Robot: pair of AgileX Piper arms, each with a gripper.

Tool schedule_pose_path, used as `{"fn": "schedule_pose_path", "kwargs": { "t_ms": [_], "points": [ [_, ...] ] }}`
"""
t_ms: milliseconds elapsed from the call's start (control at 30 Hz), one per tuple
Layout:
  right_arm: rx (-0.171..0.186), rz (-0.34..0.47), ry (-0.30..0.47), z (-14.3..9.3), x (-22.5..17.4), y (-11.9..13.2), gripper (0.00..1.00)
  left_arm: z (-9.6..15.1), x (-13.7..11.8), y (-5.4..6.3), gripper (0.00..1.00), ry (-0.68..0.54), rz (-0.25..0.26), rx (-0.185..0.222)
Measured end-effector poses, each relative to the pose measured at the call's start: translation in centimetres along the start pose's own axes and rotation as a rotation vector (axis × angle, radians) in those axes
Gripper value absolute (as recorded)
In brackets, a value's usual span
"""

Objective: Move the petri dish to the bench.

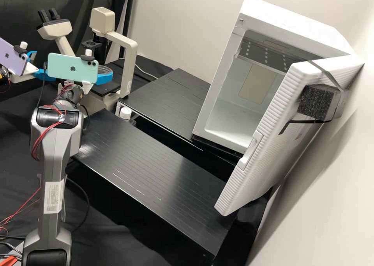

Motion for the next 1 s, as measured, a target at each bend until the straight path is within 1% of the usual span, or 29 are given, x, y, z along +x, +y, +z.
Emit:
{"fn": "schedule_pose_path", "kwargs": {
  "t_ms": [100, 200, 233, 300, 433, 633, 733, 833, 933, 1000],
  "points": [
    [-0.004, 0.002, -0.009, 0.2, 0.7, 0.0, 1.0, 0.0, 0.0, 0.0, 1.0, 0.0, 0.0, 0.0],
    [-0.023, 0.003, -0.017, 0.5, 1.4, -0.1, 1.0, 0.0, 0.0, 0.0, 1.0, 0.0, 0.0, 0.0],
    [-0.024, 0.005, -0.024, 0.7, 1.7, -0.2, 1.0, 0.0, 0.0, 0.0, 1.0, 0.0, 0.0, 0.0],
    [-0.012, 0.008, -0.037, 1.0, 2.0, -0.4, 1.0, 0.0, 0.0, 0.0, 1.0, 0.0, 0.0, 0.0],
    [-0.008, -0.007, -0.053, 1.4, 2.6, -0.9, 1.0, 0.0, 0.0, 0.0, 1.0, 0.0, 0.0, 0.0],
    [0.001, -0.003, -0.052, 1.5, 3.4, -1.3, 1.0, 0.0, 0.0, 0.0, 1.0, 0.0, 0.0, 0.0],
    [0.025, -0.012, -0.066, 1.7, 3.8, -1.6, 1.0, 0.0, 0.0, 0.0, 1.0, 0.0, 0.0, 0.0],
    [0.06, -0.011, -0.085, 1.8, 4.1, -1.8, 1.0, 0.0, 0.0, 0.0, 1.0, 0.0, 0.0, 0.0],
    [0.066, -0.004, -0.099, 1.8, 4.4, -1.9, 1.0, 0.0, 0.0, 0.0, 1.0, 0.0, 0.0, 0.0],
    [0.061, 0.003, -0.101, 1.6, 4.6, -1.8, 1.0, 0.0, 0.0, 0.0, 1.0, 0.0, 0.0, 0.0]
  ]
}}
